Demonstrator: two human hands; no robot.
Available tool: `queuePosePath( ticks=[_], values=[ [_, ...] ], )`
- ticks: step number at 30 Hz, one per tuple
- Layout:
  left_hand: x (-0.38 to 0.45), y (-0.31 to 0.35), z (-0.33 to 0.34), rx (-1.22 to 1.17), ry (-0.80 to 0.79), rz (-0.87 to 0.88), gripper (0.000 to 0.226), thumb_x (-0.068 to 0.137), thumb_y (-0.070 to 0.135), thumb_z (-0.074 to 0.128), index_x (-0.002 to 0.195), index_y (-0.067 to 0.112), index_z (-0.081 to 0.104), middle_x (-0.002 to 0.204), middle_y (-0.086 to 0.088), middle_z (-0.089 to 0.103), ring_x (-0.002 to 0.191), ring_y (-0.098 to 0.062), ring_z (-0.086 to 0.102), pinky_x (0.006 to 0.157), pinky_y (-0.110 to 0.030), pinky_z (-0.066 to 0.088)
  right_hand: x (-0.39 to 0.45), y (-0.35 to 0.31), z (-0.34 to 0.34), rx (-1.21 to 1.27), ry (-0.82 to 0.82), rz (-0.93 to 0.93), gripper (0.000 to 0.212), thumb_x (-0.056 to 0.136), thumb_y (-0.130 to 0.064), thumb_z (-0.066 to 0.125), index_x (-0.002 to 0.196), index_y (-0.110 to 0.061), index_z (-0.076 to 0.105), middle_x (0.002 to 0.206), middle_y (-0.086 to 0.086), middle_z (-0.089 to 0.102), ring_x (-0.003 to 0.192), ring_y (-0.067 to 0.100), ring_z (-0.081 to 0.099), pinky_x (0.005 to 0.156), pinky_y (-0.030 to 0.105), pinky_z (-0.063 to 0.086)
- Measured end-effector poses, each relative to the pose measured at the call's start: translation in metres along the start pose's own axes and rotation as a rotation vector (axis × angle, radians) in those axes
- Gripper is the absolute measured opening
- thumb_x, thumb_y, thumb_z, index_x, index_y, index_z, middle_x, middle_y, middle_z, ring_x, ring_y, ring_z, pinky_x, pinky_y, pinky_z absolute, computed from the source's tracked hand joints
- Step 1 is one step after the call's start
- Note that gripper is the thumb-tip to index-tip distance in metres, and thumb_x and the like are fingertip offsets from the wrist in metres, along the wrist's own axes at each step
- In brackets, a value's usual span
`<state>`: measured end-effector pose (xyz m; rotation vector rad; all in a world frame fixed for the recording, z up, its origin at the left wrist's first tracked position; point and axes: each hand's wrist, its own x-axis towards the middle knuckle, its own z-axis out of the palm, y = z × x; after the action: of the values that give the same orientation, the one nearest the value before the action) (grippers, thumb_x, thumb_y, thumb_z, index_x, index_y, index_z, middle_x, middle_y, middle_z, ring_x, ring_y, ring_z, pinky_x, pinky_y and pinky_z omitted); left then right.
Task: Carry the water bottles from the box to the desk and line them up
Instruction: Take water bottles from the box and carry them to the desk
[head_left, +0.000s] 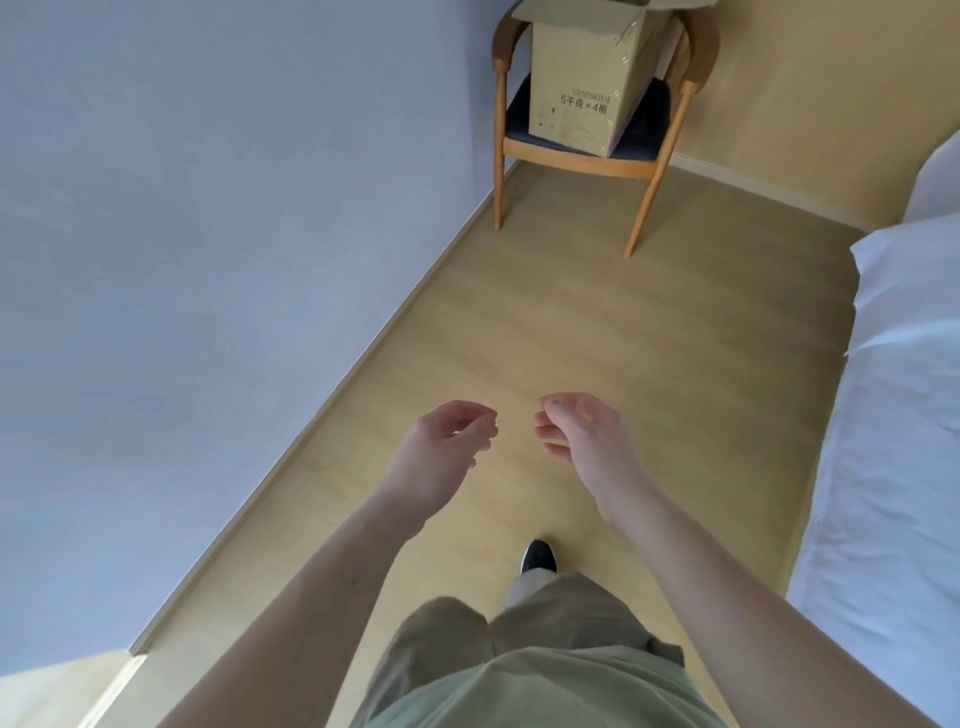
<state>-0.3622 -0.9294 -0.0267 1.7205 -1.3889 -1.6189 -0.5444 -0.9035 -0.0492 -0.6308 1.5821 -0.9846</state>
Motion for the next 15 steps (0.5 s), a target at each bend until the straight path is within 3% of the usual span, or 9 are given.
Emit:
queuePosePath(
  ticks=[5,10,15],
  values=[
    [0.051,0.044,0.014,0.005,-0.028,0.026,0.012,0.098,0.036,0.062,0.100,0.034,0.074,0.097,0.009,0.076,0.099,-0.012,0.071,0.096,-0.044,0.057,0.047,-0.038,-0.019,-0.010,-0.005,-0.036,0.018,0.098,-0.028,0.057,0.103,-0.019,0.071,0.095,-0.004,0.075,0.087,0.006,0.072,0.075,0.022,0.057],
    [0.111,0.079,0.020,0.020,-0.059,0.044,0.012,0.097,0.032,0.063,0.099,0.031,0.074,0.095,0.009,0.076,0.097,-0.011,0.071,0.095,-0.042,0.058,0.098,-0.060,-0.033,0.028,0.063,-0.009,0.017,0.098,-0.026,0.057,0.102,-0.018,0.072,0.092,-0.005,0.074,0.091,0.011,0.073,0.084,0.030,0.059],
    [0.178,0.110,0.019,0.018,-0.122,0.063,0.011,0.097,0.031,0.063,0.099,0.030,0.074,0.094,0.010,0.075,0.094,-0.007,0.071,0.094,-0.041,0.059,0.153,-0.086,-0.041,0.027,0.110,0.017,0.018,0.099,-0.027,0.057,0.103,-0.019,0.073,0.092,-0.005,0.074,0.092,0.012,0.072,0.087,0.028,0.060]
  ],
)
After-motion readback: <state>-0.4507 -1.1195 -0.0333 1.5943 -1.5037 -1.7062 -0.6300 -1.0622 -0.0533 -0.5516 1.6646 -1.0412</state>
